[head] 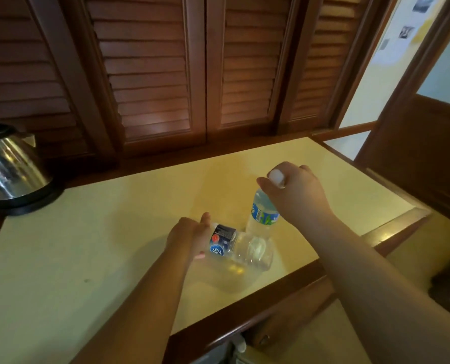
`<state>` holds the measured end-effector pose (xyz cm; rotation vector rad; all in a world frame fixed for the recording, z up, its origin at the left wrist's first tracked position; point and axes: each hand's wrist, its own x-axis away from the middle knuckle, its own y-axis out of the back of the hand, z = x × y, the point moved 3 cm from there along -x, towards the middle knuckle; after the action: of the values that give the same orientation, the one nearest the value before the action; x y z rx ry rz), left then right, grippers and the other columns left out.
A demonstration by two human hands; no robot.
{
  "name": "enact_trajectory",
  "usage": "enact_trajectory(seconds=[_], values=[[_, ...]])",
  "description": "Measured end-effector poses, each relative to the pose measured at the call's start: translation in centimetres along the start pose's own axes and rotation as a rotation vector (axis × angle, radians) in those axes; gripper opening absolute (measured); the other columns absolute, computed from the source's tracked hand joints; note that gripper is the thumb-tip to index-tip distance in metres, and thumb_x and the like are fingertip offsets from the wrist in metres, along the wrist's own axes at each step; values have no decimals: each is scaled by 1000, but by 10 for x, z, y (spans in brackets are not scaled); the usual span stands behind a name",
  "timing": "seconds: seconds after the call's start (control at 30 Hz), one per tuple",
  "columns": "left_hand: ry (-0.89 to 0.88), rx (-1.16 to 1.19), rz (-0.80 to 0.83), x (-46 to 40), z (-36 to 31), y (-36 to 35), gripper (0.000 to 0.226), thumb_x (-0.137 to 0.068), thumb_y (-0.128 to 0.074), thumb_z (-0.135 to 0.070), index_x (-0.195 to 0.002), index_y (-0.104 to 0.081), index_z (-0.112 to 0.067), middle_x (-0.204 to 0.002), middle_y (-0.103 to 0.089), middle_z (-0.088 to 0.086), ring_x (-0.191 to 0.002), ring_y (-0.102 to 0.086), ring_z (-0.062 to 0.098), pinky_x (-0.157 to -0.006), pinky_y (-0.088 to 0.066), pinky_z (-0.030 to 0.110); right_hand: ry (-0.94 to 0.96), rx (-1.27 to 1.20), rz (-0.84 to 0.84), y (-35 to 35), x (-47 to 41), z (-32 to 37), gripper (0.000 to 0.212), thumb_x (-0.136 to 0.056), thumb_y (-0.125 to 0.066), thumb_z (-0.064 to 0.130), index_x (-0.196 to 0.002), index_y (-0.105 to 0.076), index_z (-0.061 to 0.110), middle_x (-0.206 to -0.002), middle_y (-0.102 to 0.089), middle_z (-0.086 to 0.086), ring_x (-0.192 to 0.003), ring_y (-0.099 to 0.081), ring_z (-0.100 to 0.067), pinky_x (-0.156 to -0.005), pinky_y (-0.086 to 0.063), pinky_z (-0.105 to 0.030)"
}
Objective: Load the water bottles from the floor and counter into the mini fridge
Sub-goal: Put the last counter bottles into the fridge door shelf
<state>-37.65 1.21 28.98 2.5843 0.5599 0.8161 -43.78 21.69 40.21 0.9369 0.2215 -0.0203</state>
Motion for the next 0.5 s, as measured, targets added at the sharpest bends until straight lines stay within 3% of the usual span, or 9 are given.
enact_trajectory(seconds=[0.1, 0.2, 0.37, 0.5], values=[[18, 270, -20, -3, 0, -3, 34, -97, -64, -33, -101, -68, 0, -89, -75, 14, -93, -77, 34, -82, -64, 52, 56, -56, -73, 8, 21, -17, 26, -89, -71, 51, -102, -67, 29, -98, -53, 2, -79, -55, -10, -60, -43, -18], [-33, 388, -115, 16, 2, 5, 15, -92, -71, -27, -90, -69, -13, -104, -77, 16, -95, -76, 34, -82, -64, 49, 78, -116, -191, 22, 59, -41, 19, -87, -75, 43, -100, -69, 30, -96, -53, 8, -82, -55, -1, -59, -39, -11], [-338, 284, -374, 96, 10, 25, 36, -87, -77, -42, -119, -77, -26, -111, -78, -12, -95, -73, 8, -86, -63, 40, 137, -189, -377, 50, 140, -75, 19, -86, -79, 30, -103, -74, 23, -91, -51, 2, -85, -56, 3, -63, -42, -6], [-586, 100, -472, 188, 14, 21, 36, -88, -77, -44, -123, -76, -33, -111, -74, -16, -88, -67, -5, -79, -52, 14, 160, -159, -398, 84, 203, -104, 24, -88, -75, 32, -107, -72, 19, -92, -51, 2, -84, -54, 2, -63, -42, -4]])
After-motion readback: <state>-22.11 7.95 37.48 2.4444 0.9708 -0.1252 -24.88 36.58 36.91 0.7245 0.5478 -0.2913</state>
